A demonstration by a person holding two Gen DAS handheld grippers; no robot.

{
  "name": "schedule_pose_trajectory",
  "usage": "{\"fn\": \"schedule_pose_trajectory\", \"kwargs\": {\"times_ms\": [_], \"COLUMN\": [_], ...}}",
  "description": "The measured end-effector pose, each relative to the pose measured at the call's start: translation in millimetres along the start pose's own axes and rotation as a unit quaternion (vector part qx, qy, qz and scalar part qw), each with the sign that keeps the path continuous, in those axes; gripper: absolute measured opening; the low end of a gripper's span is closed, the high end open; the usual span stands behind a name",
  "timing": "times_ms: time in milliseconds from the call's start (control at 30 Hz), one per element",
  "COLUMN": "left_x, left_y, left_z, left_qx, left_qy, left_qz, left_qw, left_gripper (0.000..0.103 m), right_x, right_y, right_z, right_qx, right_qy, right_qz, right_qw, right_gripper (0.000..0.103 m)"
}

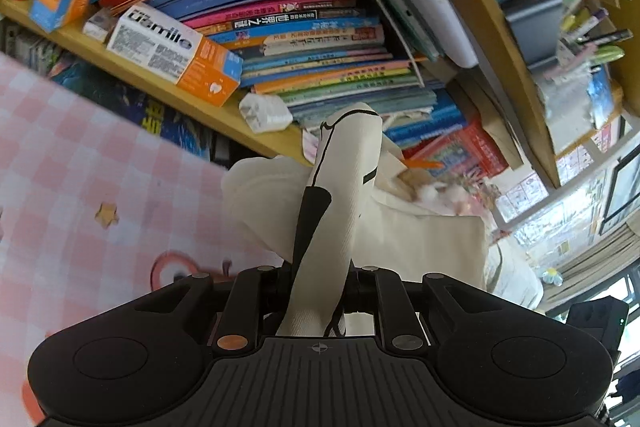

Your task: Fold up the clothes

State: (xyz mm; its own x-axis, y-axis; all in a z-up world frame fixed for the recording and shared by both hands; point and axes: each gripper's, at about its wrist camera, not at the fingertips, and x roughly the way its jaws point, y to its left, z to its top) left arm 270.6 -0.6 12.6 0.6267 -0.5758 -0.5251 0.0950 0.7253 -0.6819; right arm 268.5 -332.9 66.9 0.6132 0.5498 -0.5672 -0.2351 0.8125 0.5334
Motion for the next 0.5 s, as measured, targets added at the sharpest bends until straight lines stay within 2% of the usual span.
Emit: {"fn": "schedule_pose_trajectory", "kwargs": {"times_ms": [233, 500], "left_x": [31, 49], "left_y": [17, 35], "left_z": [20, 30], "left_qx": [-0.002, -0.006], "left_qy": [0.01, 0.02], "left_qz": [0.005, 0.01], "left_qw": [0.9999, 0.9997], "left_gripper": [0.016, 0.016], "right_x": [34, 62], "right_y": [-16, -29], "right_z": [18, 17], "right_qx": [0.007, 0.022], "right_qy": [0.003, 0.011], "right_qz": [-0.004, -0.01], "right_qw": [1.0, 1.0], "right_gripper": [0.021, 0.021]}}
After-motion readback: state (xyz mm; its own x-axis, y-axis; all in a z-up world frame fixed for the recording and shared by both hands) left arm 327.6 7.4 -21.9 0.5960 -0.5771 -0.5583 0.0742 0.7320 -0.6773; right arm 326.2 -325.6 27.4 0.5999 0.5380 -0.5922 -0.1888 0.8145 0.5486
